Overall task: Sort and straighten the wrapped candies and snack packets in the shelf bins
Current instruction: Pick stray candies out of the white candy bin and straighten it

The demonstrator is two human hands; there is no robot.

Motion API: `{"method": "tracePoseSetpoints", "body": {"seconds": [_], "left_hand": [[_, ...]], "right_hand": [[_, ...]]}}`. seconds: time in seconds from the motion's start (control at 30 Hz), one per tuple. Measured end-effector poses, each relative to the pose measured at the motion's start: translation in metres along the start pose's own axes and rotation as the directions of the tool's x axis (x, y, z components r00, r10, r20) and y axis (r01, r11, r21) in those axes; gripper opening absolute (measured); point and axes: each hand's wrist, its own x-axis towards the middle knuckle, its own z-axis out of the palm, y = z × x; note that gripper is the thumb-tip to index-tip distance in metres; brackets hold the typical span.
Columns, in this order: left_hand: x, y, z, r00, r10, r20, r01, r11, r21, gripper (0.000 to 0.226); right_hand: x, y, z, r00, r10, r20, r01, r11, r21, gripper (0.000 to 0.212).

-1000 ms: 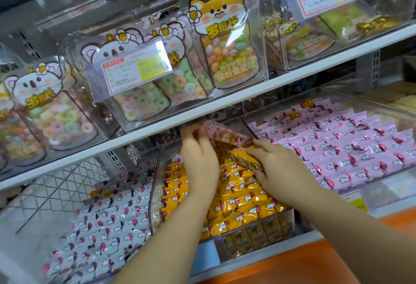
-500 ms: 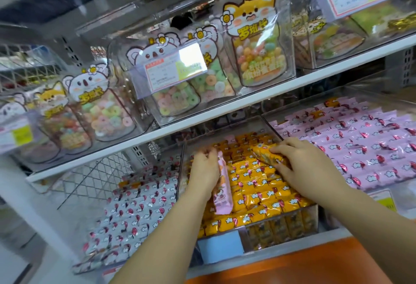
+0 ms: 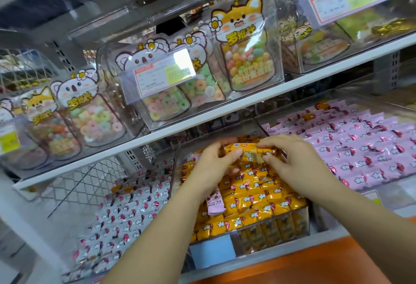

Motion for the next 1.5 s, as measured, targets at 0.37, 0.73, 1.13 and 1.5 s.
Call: {"method": "tracePoseSetpoints", "body": {"seconds": [0.37,0.73,1.13,1.5], "left_hand": [[0.025,0.011,0.003,0.876,0.199,-0.439,-0.021,0.925,0.378,0.037],[0.062,0.031,0.025,0.970,0.135,-0.205,0.051,0.705,0.707,0.038],[0.079,0.012,0.036,0.976,0.128,-0.178,0.018,0.761,0.648,0.047],[0.068,-0.001,0.051,0.946,-0.170,0.275,-0.121,0.603,0.788,0.054]], "right_hand": [[-0.002,0.018,-0.003,0.982,0.148,0.113,-0.132,0.981,-0.140,0.040],[-0.001,0.019,-0.002,0.983,0.152,0.106,-0.135,0.980,-0.149,0.037],[0.000,0.022,0.000,0.983,0.147,0.109,-0.130,0.981,-0.145,0.037],[0.001,0.021,0.001,0.984,0.142,0.106,-0.125,0.980,-0.158,0.036]]}}
